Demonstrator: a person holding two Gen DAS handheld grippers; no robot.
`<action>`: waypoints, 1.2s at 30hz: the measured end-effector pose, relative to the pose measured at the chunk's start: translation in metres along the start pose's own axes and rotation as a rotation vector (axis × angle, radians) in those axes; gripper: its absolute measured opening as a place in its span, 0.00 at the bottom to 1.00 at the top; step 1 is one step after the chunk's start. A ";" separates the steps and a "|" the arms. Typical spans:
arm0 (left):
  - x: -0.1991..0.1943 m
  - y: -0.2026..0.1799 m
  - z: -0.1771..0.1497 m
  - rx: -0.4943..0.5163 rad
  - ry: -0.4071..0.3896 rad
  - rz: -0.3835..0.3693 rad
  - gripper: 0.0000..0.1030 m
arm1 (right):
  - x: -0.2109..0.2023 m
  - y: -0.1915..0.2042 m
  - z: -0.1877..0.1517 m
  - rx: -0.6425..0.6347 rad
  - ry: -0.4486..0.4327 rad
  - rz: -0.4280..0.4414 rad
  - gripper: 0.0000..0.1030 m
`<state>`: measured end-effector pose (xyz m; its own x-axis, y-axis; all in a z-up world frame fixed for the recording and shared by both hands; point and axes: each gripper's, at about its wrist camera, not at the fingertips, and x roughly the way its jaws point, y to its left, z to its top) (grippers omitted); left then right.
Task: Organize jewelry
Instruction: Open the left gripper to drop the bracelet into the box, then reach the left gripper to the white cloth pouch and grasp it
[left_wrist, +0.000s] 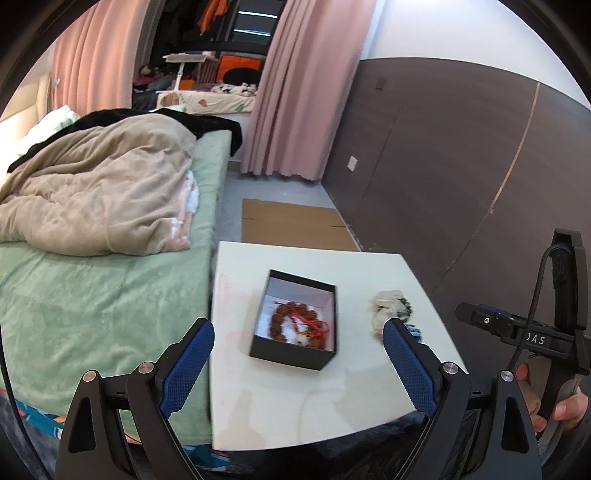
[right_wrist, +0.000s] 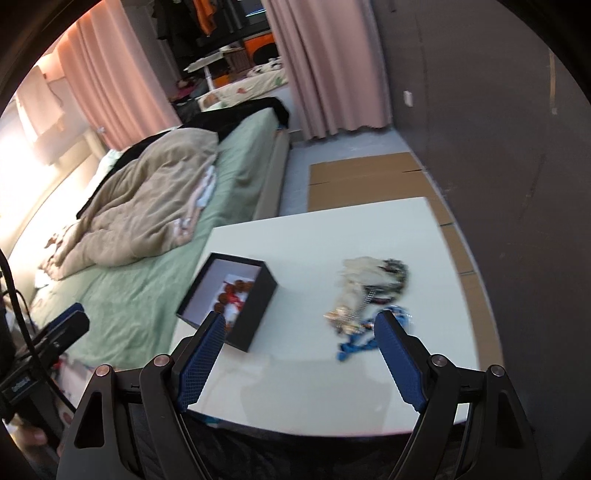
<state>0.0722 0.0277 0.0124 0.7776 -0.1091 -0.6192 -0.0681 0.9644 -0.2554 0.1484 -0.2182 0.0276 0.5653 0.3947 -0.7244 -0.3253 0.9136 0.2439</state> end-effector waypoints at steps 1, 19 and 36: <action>-0.001 -0.004 -0.001 0.003 -0.001 -0.009 0.90 | -0.005 -0.003 -0.001 0.007 -0.004 -0.010 0.80; 0.028 -0.070 -0.004 0.054 0.057 -0.098 0.90 | -0.032 -0.077 -0.008 0.126 -0.106 -0.031 0.80; 0.134 -0.114 0.024 0.111 0.187 -0.143 0.90 | 0.043 -0.144 0.012 0.343 0.011 0.105 0.83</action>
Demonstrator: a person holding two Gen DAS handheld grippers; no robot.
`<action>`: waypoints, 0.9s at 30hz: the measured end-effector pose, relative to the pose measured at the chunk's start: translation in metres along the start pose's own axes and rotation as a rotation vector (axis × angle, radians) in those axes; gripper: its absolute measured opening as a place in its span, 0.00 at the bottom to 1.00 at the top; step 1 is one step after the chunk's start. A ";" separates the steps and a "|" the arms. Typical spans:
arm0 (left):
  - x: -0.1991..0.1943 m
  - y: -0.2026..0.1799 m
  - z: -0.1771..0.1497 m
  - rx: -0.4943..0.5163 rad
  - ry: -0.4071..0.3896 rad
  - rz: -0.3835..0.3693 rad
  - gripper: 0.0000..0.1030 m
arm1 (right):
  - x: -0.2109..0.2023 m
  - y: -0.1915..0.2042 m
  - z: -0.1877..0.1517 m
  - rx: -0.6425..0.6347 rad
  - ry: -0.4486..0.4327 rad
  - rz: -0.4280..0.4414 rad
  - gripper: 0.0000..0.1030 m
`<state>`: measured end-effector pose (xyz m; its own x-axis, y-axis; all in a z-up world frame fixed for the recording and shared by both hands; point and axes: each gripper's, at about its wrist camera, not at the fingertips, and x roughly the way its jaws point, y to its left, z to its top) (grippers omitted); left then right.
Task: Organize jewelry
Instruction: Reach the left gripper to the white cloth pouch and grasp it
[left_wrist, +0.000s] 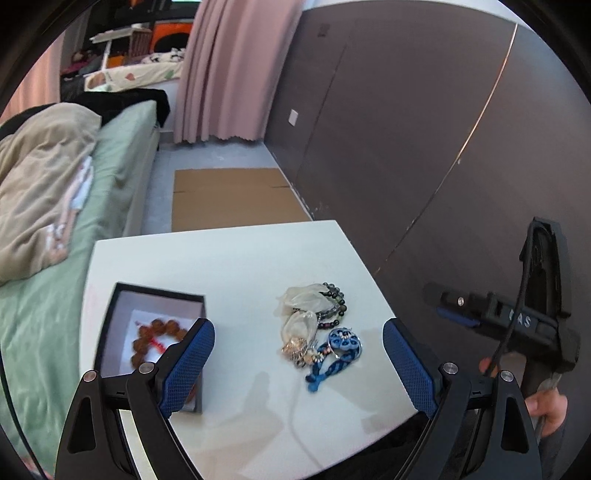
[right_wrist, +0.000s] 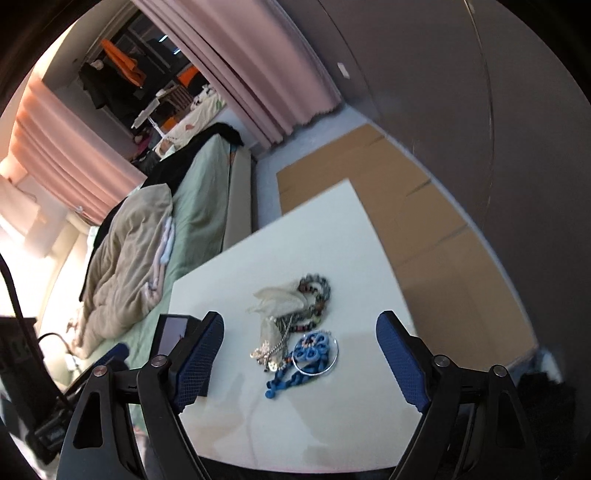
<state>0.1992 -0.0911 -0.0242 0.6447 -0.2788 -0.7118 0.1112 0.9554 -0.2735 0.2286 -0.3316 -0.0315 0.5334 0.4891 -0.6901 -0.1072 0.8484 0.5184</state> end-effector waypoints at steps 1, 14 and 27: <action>0.006 0.000 0.002 0.004 0.007 0.002 0.90 | 0.004 -0.004 -0.001 0.019 0.014 0.008 0.84; 0.095 0.000 0.019 0.022 0.138 0.001 0.85 | 0.031 -0.036 -0.010 0.147 0.104 0.059 0.98; 0.153 -0.011 0.017 0.046 0.225 0.052 0.30 | 0.039 -0.055 -0.006 0.245 0.127 0.009 0.98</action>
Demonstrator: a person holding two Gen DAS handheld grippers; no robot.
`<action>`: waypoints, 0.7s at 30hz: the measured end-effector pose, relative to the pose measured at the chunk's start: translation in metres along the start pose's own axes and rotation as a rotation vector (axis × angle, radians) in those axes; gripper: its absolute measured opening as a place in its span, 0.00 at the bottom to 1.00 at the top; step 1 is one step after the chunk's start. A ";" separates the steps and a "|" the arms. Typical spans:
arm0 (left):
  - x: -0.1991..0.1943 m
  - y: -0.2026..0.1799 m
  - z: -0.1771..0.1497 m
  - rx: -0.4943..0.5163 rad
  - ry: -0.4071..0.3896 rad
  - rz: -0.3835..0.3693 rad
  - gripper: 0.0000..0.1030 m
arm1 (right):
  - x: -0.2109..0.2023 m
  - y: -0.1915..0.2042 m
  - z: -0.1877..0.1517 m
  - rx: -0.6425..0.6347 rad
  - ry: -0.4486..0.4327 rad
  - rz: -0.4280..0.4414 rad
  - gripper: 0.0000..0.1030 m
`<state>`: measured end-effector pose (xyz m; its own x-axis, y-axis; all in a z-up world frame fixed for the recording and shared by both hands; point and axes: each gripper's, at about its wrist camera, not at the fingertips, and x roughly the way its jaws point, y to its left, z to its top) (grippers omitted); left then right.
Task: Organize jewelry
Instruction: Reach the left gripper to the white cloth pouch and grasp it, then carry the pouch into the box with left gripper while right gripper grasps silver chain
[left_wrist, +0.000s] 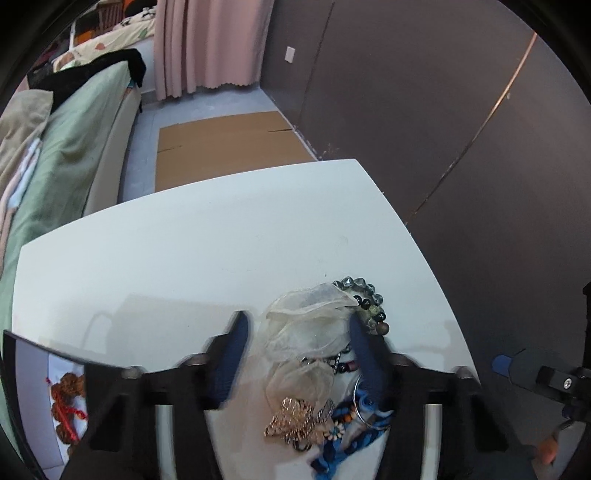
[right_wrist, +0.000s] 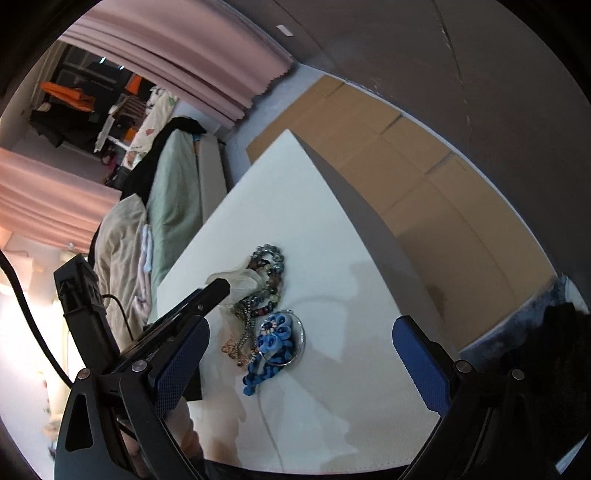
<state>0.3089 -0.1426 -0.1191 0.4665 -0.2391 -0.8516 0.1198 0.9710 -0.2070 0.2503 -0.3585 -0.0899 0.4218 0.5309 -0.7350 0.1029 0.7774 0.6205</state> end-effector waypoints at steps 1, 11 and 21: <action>0.003 0.001 -0.001 -0.015 0.015 -0.005 0.18 | 0.000 -0.001 0.001 0.006 -0.002 -0.001 0.98; -0.049 0.016 -0.005 -0.049 -0.104 -0.050 0.00 | 0.017 0.029 -0.003 -0.045 0.035 0.048 0.97; -0.098 0.031 -0.006 -0.057 -0.198 -0.066 0.00 | 0.036 0.049 -0.008 -0.086 0.067 0.046 0.67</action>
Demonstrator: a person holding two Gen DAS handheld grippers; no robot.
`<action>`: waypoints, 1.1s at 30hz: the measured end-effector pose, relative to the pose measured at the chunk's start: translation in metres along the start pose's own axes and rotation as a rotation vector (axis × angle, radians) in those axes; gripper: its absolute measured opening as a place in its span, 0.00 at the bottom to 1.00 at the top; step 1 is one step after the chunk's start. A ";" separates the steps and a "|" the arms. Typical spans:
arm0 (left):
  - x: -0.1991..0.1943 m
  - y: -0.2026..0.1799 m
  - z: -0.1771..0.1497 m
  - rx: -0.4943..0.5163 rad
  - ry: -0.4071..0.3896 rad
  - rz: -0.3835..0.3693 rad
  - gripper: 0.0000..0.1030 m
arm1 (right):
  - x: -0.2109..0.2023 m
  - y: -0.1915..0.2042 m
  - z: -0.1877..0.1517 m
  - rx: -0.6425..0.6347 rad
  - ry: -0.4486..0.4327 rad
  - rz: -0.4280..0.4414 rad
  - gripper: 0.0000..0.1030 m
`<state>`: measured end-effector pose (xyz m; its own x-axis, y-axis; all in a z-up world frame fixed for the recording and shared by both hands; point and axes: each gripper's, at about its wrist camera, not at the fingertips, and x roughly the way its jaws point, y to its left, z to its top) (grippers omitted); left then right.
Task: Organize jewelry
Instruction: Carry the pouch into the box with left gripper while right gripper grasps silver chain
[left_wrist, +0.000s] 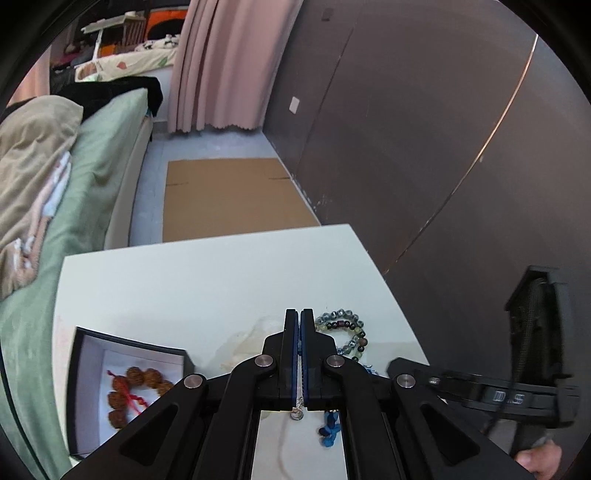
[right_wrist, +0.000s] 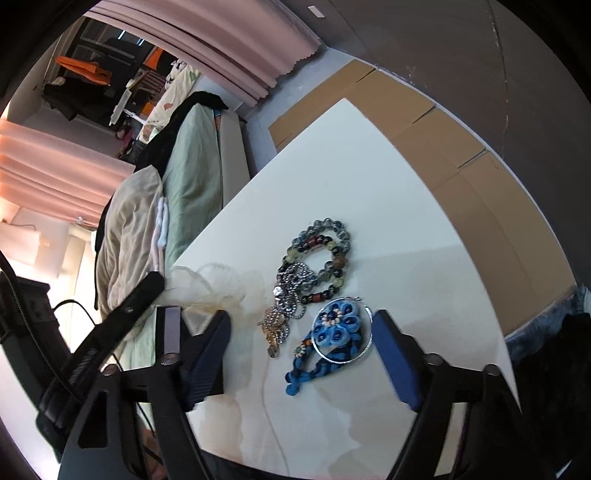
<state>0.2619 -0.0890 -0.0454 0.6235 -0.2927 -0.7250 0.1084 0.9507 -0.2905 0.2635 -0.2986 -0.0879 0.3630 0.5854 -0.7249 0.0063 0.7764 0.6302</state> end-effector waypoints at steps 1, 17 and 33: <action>-0.004 0.001 0.000 0.001 -0.006 -0.001 0.00 | 0.002 0.002 -0.001 -0.004 0.004 0.005 0.65; -0.045 0.034 -0.006 -0.015 -0.057 0.003 0.00 | 0.057 0.032 0.004 -0.057 0.067 -0.056 0.38; -0.071 0.069 -0.015 -0.054 -0.079 0.012 0.00 | 0.073 0.056 0.004 -0.203 0.021 -0.322 0.16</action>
<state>0.2132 -0.0039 -0.0231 0.6836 -0.2698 -0.6782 0.0594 0.9466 -0.3167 0.2942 -0.2137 -0.1040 0.3535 0.3067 -0.8837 -0.0683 0.9507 0.3026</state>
